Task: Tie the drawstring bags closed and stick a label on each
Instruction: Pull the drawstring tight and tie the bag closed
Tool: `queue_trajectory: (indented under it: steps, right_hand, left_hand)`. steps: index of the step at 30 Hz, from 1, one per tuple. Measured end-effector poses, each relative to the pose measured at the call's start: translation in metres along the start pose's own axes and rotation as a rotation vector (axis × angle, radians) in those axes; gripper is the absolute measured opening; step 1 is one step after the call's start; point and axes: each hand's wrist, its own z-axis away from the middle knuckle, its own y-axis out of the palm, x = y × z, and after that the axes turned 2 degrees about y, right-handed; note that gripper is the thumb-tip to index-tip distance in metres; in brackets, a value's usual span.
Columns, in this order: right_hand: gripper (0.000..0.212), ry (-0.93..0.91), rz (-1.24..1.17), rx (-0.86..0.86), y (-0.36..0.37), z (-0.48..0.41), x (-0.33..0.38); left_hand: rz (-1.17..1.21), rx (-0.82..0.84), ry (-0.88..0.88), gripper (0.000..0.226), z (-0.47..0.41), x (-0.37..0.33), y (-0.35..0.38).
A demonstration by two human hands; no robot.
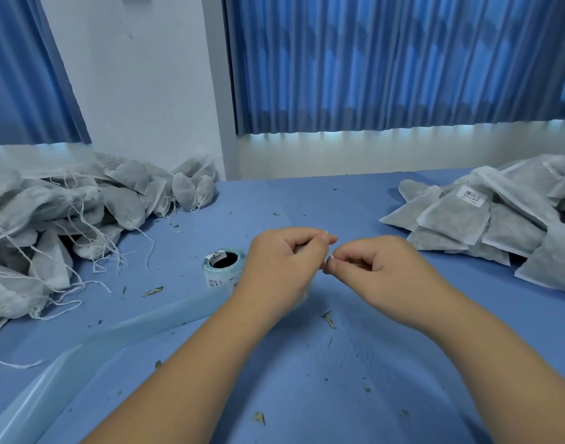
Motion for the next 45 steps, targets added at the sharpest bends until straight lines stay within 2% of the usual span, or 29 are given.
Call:
queue_trajectory:
  steps: [2, 7, 11, 15, 18, 21, 23, 25, 27, 29, 32, 38, 45]
  right_hand:
    - [0.023, 0.001, -0.068, -0.021, -0.008, 0.002, 0.002]
    - [0.025, -0.011, -0.117, -0.063, -0.020, 0.002, 0.003]
    - [0.020, 0.023, -0.135, -0.117, -0.017, -0.003, -0.004]
    - [0.020, 0.041, -0.123, -0.106, -0.009, -0.005, -0.008]
    - [0.020, 0.074, -0.040, -0.107, -0.007, -0.005, -0.011]
    - [0.011, 0.080, 0.106, -0.174, -0.011, -0.006, -0.014]
    - [0.013, 0.052, 0.165, -0.238, -0.013, -0.007, -0.012]
    - [0.012, 0.033, 0.039, -0.300, -0.014, -0.007, -0.007]
    - [0.011, 0.026, -0.158, -0.268, -0.014, -0.004, 0.000]
    - [0.011, 0.038, -0.262, -0.150, -0.012, -0.001, 0.008]
    - [0.012, 0.032, -0.259, -0.029, -0.007, 0.002, 0.012]
    - [0.012, 0.067, -0.319, -0.047, -0.007, 0.001, 0.014]
    - [0.018, 0.089, -0.271, -0.001, -0.009, 0.003, 0.016]
  left_hand:
    - [-0.192, 0.054, 0.064, 0.024, 0.000, 0.002, -0.002]
    - [-0.263, 0.298, -0.006, 0.033, 0.003, 0.001, -0.006]
    - [-0.045, 0.380, -0.121, 0.020, 0.005, -0.007, -0.006]
    - [0.173, 0.411, -0.180, 0.017, 0.002, -0.011, -0.015]
    - [0.309, 0.397, -0.294, 0.014, -0.003, -0.011, -0.022]
    - [0.450, 0.419, -0.400, 0.014, -0.007, -0.010, -0.025]
    - [0.498, 0.426, -0.427, 0.015, -0.009, -0.008, -0.026]
    - [0.511, 0.437, -0.442, 0.015, -0.009, -0.007, -0.026]
    - [0.508, 0.456, -0.446, 0.014, -0.009, -0.007, -0.025]
    - [0.484, 0.476, -0.432, 0.016, -0.009, -0.006, -0.024]
    - [0.443, 0.502, -0.398, 0.017, -0.007, -0.006, -0.024]
    - [0.376, 0.512, -0.343, 0.019, -0.006, -0.009, -0.023]
    - [0.297, 0.538, -0.297, 0.021, -0.004, -0.013, -0.023]
